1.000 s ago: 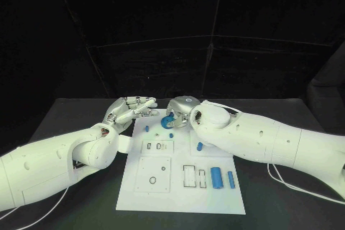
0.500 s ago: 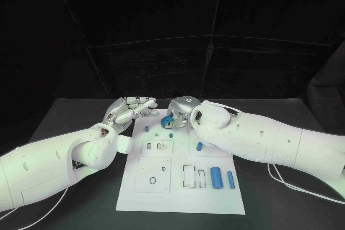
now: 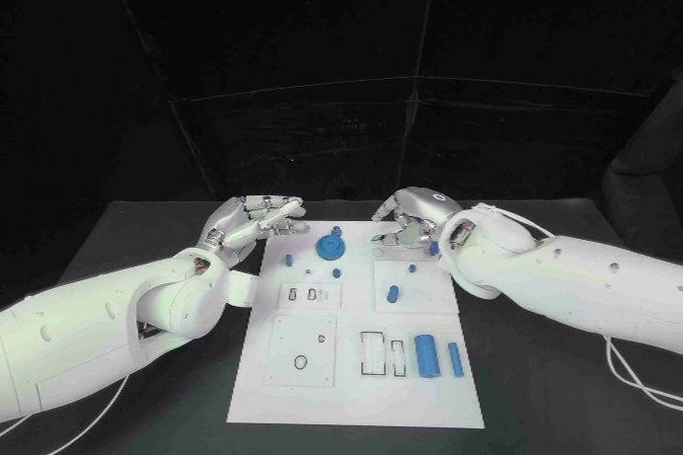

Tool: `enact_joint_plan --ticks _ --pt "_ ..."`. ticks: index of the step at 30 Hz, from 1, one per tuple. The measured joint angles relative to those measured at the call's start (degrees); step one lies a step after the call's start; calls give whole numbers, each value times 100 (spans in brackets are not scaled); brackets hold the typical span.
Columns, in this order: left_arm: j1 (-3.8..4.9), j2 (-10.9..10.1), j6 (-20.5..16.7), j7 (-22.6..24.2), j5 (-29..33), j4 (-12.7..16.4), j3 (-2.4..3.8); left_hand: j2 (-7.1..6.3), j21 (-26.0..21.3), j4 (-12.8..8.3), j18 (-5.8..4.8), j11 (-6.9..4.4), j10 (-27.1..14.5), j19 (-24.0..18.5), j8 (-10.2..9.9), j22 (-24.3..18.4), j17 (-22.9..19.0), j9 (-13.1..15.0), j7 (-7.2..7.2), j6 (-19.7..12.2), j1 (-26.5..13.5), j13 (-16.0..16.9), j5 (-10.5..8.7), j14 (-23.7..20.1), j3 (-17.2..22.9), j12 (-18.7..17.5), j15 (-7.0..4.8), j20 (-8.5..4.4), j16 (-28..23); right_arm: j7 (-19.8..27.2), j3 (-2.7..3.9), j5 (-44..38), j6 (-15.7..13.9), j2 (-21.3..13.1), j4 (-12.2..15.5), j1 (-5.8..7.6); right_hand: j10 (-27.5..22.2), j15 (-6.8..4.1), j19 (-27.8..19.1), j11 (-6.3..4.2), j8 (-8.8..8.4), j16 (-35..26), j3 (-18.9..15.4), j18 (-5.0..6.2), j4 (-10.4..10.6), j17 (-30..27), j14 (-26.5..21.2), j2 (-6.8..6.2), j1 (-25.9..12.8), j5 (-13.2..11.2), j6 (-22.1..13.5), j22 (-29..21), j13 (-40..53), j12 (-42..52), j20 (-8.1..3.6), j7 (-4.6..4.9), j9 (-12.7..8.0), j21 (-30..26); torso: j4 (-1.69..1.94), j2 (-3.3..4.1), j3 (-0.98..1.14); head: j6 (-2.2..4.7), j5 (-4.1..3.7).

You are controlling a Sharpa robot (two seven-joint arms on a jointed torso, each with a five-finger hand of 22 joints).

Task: Assemble the parts on the task board

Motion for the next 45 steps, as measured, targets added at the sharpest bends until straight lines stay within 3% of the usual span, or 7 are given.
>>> enact_joint_plan --ticks 4,8,15,26,41,45 --pt "0 15 0 0 0 -24 0 22 0 0 -1 0 0 17 0 -5 5 0 0 0 -22 0 0 2 0 0 2 16 0 438 -2 557 -20 -440 122 1 0 0 0 0 0 0 -8 1 -255 0 0 -82 282 0 0 0 0 -20 0 0 0 0 -49 -27 14 19 -18" --pt "-1 61 3 0 0 -65 -1 22 0 -16 -1 -1 41 34 0 -6 13 0 1 42 -22 1 0 43 -16 0 -1 -1 0 824 -4 1053 2 -774 62 1 -1 0 0 0 0 0 -31 1 -281 0 0 -94 294 0 0 0 0 -42 0 0 0 0 -96 -52 37 36 -38" --pt "-1 134 13 -1 0 -128 -3 41 0 -32 -1 -22 62 34 0 -12 14 1 0 42 -4 1 0 43 0 0 -1 -1 0 1140 -5 1497 65 -885 -239 -32 -43 0 0 0 0 0 -47 1 -296 -1 0 -97 292 0 0 0 0 -65 0 0 0 0 -151 -66 81 40 -69" --pt "-5 171 21 -2 -1 -205 -7 47 -3 -47 -1 -21 62 34 0 -17 19 1 -13 56 3 2 0 51 16 -23 -10 0 0 1313 -11 1757 151 -773 -642 -322 -43 0 0 0 0 0 -63 1 -312 -1 0 -97 291 -1 0 0 0 -110 0 0 0 0 -150 -66 81 -9 -104" --pt "-11 195 27 -4 -1 -243 -15 47 -23 -47 -1 -21 61 33 0 -18 18 2 -20 62 3 2 0 63 16 -23 -21 0 0 1373 -8 1814 286 -679 -861 -400 -84 0 -1 -1 0 0 -63 1 -312 -2 0 -97 291 -2 -19 0 0 -133 -1 -19 -6 0 -125 -58 69 -41 -127" --pt "-11 195 28 -4 -1 -247 -16 47 -23 -47 -1 -21 61 33 0 -18 18 2 -20 62 3 2 0 63 16 -23 -22 0 0 1383 -8 1817 325 -653 -898 -408 -84 0 -1 0 30 0 -88 2 -337 -2 0 -29 359 -2 40 -1 0 -133 -1 -24 4 0 -124 -58 69 -43 -136"
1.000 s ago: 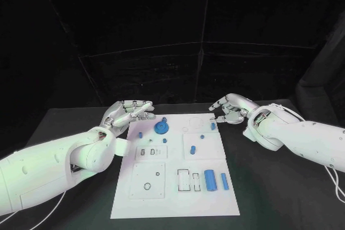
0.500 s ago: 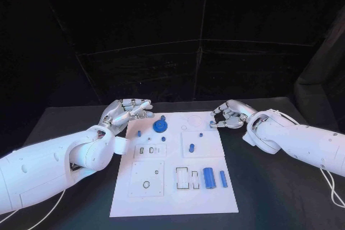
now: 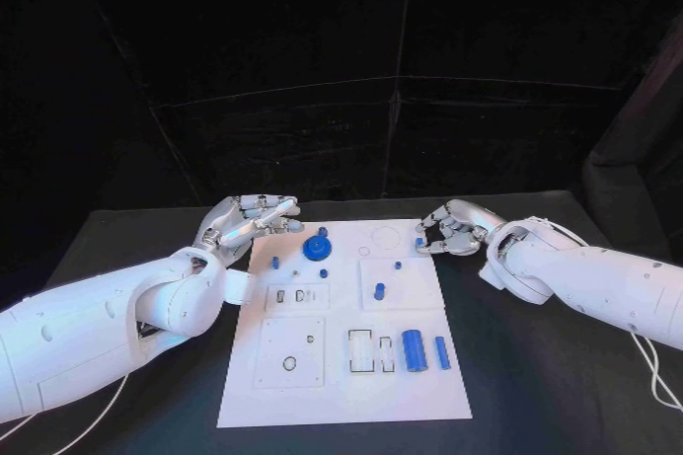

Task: Assemble the parts on the task board

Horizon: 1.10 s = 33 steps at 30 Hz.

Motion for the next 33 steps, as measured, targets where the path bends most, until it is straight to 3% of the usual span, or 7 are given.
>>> enact_joint_plan --ticks 6,13,28,33 --pt "-1 1 1 -1 0 -4 -1 0 0 0 0 0 0 0 0 0 0 0 0 0 0 0 0 0 0 0 0 0 0 10 0 0 57 17 -30 -31 0 0 0 0 36 0 16 0 -48 0 0 51 51 -10 92 0 0 3 0 -32 16 0 0 0 1 -9 -3" --pt "-1 1 2 -3 0 -10 -2 0 0 0 0 0 0 0 0 1 -1 0 0 0 0 0 0 0 0 0 0 0 0 29 0 -10 91 34 -62 -43 52 -21 -21 -52 103 0 94 1 -139 0 22 213 120 -202 311 0 1 70 -21 -59 23 0 4 1 2 -13 -8" --pt "-1 -1 3 -6 -1 -14 -3 0 0 -31 0 0 0 18 -23 -6 4 1 0 0 0 1 0 0 0 0 0 -18 -27 52 0 -39 143 77 -104 -49 94 -64 0 -93 141 0 151 1 -196 4 21 281 127 -269 485 0 2 98 -42 -112 28 0 5 1 4 -39 -7" --pt "-1 -3 3 -8 -1 -15 -3 0 0 -31 0 0 0 18 -23 -6 3 1 0 0 0 1 0 0 0 0 0 -18 -27 53 0 -44 138 84 -111 -50 114 -84 20 -114 165 0 202 1 -190 3 0 360 64 -269 590 0 3 120 -62 -130 28 0 5 1 5 -44 -10"
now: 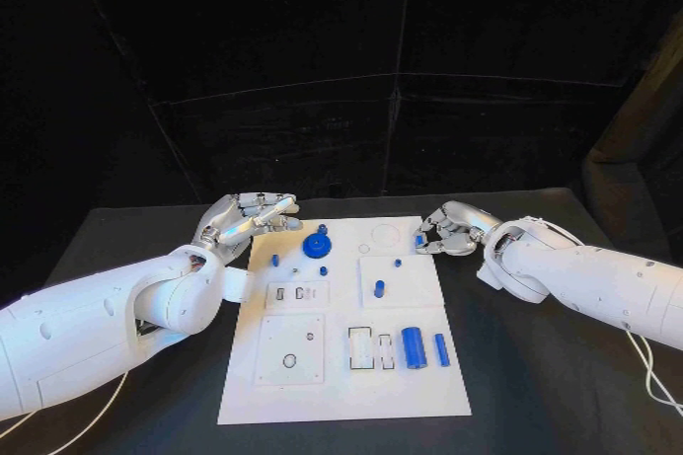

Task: Assemble the parts on the task board

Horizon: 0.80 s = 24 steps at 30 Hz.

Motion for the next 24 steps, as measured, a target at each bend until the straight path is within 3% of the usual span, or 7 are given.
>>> enact_joint_plan --ticks 4,14,18,24 --pt "0 -1 0 -1 0 0 0 0 0 0 0 0 0 0 0 0 0 0 0 0 0 0 0 0 0 0 0 0 0 -10 0 -3 -34 1 -2 -1 57 -62 43 -57 62 0 228 0 -42 0 0 171 57 -231 175 0 10 46 -47 -75 -6 0 -1 0 2 -7 0" --pt "0 -30 0 -3 0 23 0 0 0 0 0 0 0 0 0 1 -1 0 0 0 0 0 0 0 0 0 0 0 1 -78 0 -44 -347 -21 119 -2 71 -143 50 -154 110 0 577 0 -202 -1 20 263 86 -288 220 0 12 72 -135 -46 -6 27 -5 -4 4 -5 18" --pt "0 -63 0 -3 0 51 0 0 0 0 0 0 0 0 0 1 -1 0 0 0 0 0 0 0 0 0 0 0 3 -124 2 -80 -539 -100 416 -2 71 -143 71 -154 110 0 618 1 -240 -1 20 277 72 -284 220 0 10 72 -155 -46 -6 27 -7 -10 0 2 20" --pt "0 -68 -1 -3 0 40 -1 20 0 0 0 0 0 0 0 1 3 0 0 0 20 0 0 0 0 -23 0 0 3 -307 4 -150 -768 -179 1007 25 71 -143 70 -154 109 0 655 0 -277 -1 20 317 32 -266 220 0 11 72 -155 -46 -7 27 -5 -47 -32 -2 15"
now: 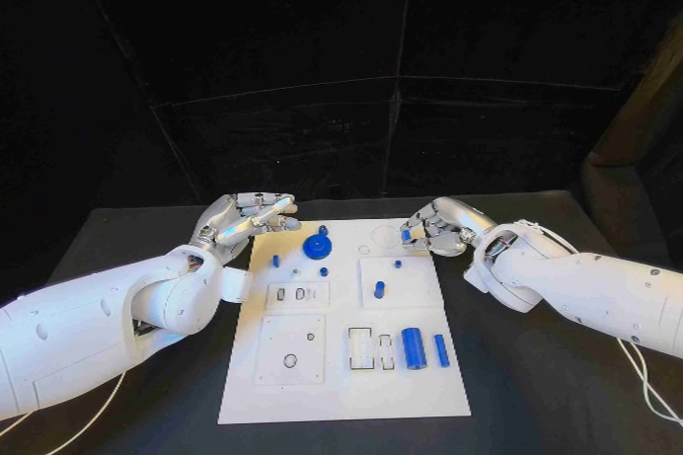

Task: Assemble the parts on the task board

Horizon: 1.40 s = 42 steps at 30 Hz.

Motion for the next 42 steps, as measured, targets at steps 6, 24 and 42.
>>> enact_joint_plan --ticks 6,24,42 --pt "0 17 0 0 0 -64 0 0 0 0 0 0 0 0 0 0 0 0 0 0 0 0 0 0 0 0 0 0 0 -358 12 -156 -126 196 479 76 0 0 0 0 0 0 17 0 -17 0 0 20 -22 -45 0 0 2 0 0 0 0 0 18 -65 -40 -62 54" --pt "5 35 1 7 42 -215 2 0 0 0 0 0 0 0 0 -4 -1 0 0 0 0 0 0 0 0 0 0 0 0 -1311 1 -963 56 1451 427 -111 0 0 0 1 0 0 106 0 36 -1 0 -59 -191 -89 -2 0 -11 -58 0 -2 0 0 119 -175 -139 -281 336" --pt "10 94 1 9 84 -264 2 0 0 0 0 0 0 0 0 -3 -2 0 0 0 0 0 0 0 0 1 0 0 1 -1704 -1 -1691 376 2016 59 -438 0 1 0 1 -8 0 160 0 46 -2 0 -120 -251 -97 -12 0 -11 -58 0 -12 -9 0 133 -171 -132 -364 411"
